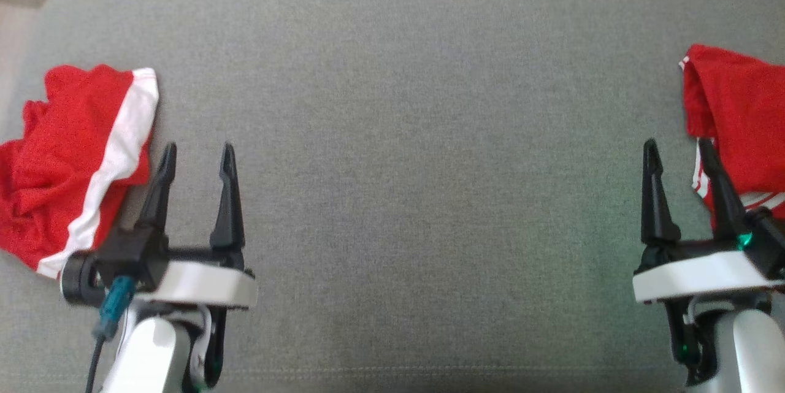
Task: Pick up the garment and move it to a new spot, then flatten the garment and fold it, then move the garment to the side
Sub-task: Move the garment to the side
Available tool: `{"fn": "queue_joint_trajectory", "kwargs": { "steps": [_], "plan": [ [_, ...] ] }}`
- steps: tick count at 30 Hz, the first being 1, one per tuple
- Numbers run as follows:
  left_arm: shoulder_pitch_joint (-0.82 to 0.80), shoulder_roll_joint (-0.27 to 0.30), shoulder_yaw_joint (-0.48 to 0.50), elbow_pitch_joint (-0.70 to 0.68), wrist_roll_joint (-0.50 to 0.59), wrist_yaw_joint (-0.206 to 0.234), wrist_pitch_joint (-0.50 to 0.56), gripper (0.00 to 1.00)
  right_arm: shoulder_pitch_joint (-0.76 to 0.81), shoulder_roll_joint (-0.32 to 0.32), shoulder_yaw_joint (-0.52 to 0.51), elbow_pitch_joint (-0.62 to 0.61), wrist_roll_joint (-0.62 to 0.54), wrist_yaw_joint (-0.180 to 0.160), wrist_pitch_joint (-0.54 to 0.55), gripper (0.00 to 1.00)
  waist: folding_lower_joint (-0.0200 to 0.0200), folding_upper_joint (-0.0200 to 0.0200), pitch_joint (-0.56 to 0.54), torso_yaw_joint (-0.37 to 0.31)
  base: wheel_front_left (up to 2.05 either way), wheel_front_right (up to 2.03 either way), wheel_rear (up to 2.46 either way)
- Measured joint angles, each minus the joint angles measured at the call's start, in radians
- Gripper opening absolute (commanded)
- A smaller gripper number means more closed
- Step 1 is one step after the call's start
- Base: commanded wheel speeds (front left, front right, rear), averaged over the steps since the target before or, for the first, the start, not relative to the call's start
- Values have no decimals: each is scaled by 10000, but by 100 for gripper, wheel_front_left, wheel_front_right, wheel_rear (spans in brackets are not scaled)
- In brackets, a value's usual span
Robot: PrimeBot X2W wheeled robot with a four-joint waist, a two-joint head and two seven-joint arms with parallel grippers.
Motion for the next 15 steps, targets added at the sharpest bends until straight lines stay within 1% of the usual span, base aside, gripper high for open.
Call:
{"fn": "queue_joint_trajectory", "kwargs": {
  "steps": [8,10,15],
  "plan": [
    [737,58,-79,205,-125,-100,2,100,763,17,29,-351,184,0,364,100,0,0,-600,-47,0,0,0],
    [806,67,-94,314,-169,-178,2,100,979,21,6,-401,194,0,378,100,0,0,-727,-83,0,0,0],
    [878,111,-111,520,-234,-186,2,100,1330,35,-4,-525,251,0,541,100,0,0,-1055,-169,0,0,0]
  ]
}}
